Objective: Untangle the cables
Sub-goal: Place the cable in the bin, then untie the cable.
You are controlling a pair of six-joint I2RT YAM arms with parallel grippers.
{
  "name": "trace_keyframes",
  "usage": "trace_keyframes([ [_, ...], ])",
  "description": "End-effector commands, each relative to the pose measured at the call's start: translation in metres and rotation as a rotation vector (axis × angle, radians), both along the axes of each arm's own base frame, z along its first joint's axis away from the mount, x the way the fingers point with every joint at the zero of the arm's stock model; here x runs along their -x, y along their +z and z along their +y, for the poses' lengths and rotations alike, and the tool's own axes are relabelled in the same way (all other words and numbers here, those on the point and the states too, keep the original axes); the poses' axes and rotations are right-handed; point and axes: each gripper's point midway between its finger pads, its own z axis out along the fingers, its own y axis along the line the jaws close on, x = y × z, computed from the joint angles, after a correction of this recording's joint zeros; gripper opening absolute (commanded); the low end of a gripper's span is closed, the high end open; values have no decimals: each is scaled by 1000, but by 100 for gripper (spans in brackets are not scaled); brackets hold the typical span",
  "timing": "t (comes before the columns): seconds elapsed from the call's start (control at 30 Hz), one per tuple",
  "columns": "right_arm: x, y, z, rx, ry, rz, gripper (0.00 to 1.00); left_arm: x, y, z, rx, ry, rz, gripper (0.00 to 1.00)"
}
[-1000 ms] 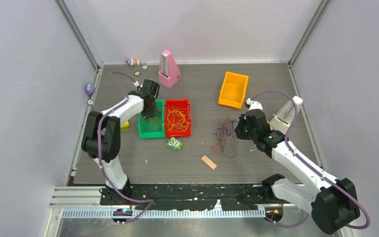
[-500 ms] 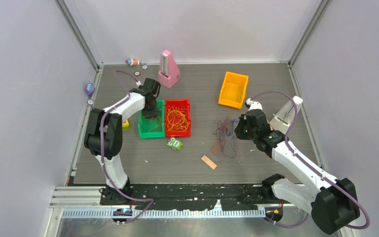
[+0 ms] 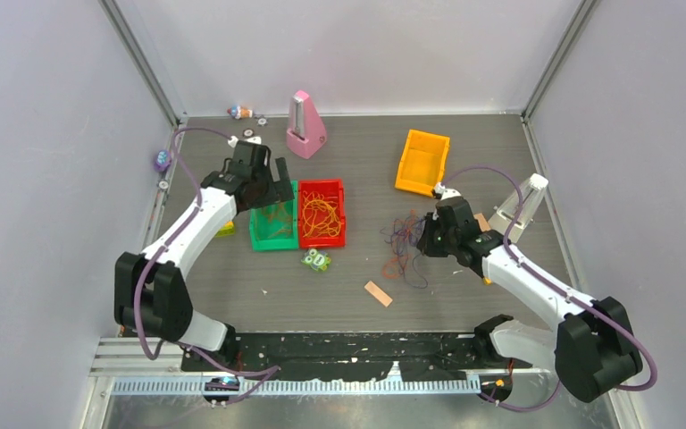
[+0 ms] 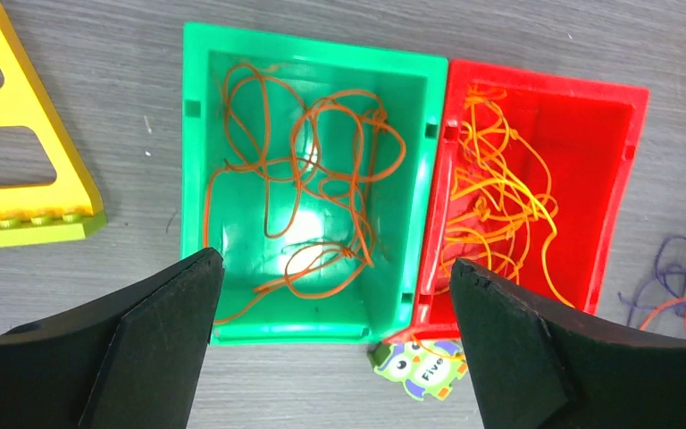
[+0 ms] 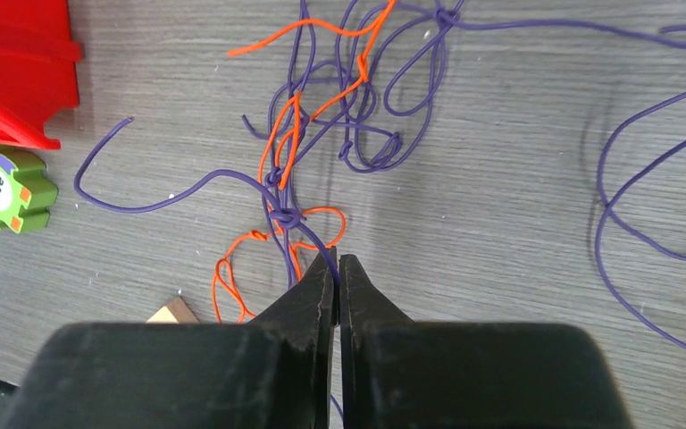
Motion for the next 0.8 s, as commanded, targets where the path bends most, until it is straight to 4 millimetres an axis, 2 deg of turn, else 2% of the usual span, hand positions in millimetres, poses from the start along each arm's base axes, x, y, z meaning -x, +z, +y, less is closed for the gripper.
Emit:
trace_keyframes([
  [0.0,-11,18,14,-48,42,-38,6,15,31,-12,70,-59,-89,99],
  [0.13,-13,18,13,-47,36,-43,6,36,55,-42,113,-159,-160,100],
  [0.23,-15,21,13,-45,33,-51,6,53,72,-73,151,-261,-209,99],
  [0.37,-16,26,10,-42,19,-64,6,75,86,-125,262,-431,-253,99],
  [0.43,-16,30,9,-44,12,-80,6,82,86,-149,331,-491,-256,99],
  [0.53,-18,36,-4,-16,-50,-123,6,89,78,-182,411,-571,-225,98],
  [0.67,-16,39,-27,40,-160,-144,6,91,55,-218,439,-632,-99,98],
  [0.77,-14,43,-39,72,-210,-155,6,88,38,-237,443,-644,-26,99],
])
